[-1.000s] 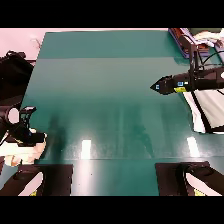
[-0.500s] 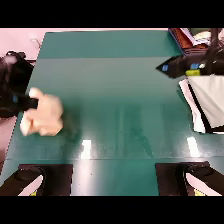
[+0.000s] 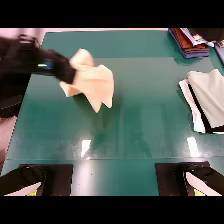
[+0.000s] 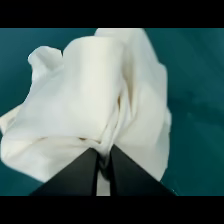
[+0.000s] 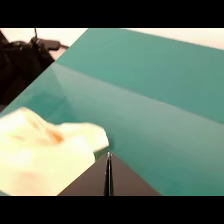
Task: Fold the shirts.
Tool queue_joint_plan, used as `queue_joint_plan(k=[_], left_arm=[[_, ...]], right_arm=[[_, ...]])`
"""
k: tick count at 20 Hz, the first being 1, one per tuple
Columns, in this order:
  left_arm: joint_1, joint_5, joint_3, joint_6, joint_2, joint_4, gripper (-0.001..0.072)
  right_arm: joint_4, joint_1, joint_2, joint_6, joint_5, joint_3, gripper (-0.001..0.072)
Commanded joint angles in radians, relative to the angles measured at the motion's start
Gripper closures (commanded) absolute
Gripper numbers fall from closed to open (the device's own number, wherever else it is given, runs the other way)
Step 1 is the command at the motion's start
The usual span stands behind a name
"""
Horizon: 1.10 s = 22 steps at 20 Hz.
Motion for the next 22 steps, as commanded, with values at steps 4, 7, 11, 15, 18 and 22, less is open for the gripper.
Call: queue_joint_plan(k=[4,7,11,15,18,22], left_arm=[[-0.17,0.187,0.139,0.151,-0.381,-0.258,0.0266],[-0.113,0.225,0.15,0.151,-0.391,-0.222,0.0105],[0.148,0.109,0.167,0.064,-0.394,-0.201,0.0104],[0.45,0.103,0.093,-0.054,-0.394,-0.281,0.0104],[0.578,0.157,-0.04,-0.062,-0.394,-0.354,0.0104],[0.597,0.341,-0.278,-0.058,-0.395,-0.415,0.0104]], right_arm=[[0.002,-0.097,-0.001,0.024,0.066,0.06,0.0697],[0.001,-0.098,-0.001,0.024,0.077,0.06,0.0697],[0.001,-0.098,-0.001,0.024,0.081,0.06,0.0697],[0.001,-0.098,-0.001,0.024,0.082,0.058,0.0697],[0.003,-0.098,-0.009,0.024,0.084,0.058,0.0697],[0.003,-0.089,-0.052,0.024,0.136,0.058,0.0697]])
